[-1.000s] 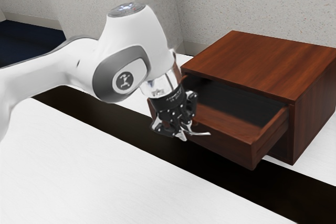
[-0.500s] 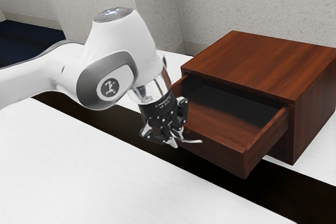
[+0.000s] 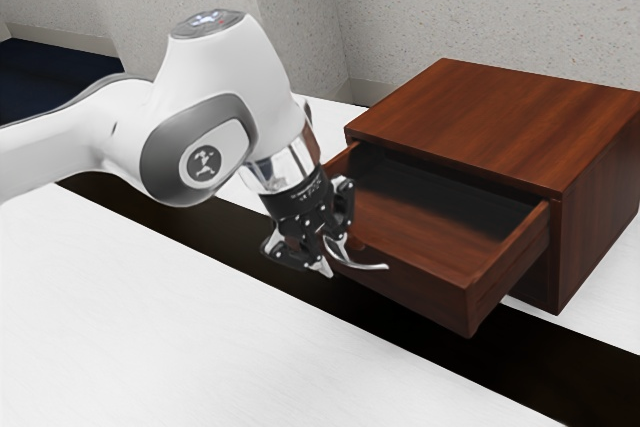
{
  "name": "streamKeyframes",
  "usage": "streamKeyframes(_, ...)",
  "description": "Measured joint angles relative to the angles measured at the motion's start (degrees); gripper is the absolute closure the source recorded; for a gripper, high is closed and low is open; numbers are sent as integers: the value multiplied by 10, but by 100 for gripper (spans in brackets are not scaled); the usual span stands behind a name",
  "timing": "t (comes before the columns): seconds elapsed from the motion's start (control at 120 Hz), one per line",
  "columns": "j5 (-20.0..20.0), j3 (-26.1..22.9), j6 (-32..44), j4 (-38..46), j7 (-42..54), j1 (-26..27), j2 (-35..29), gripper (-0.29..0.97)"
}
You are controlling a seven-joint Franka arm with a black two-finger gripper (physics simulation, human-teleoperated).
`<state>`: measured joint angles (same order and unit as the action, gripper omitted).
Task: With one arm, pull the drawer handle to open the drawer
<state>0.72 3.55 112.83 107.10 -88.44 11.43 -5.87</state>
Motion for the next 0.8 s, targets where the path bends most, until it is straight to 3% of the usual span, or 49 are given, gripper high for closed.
streamKeyframes(0.417,-19,-6,-7,-49,7,-3,-14,57)
streamKeyframes(0.6,-13,-3,-119,-172,6,-5,-16,25)
streamKeyframes(0.8,-2,11,-232,-166,-2,-2,-29,10)
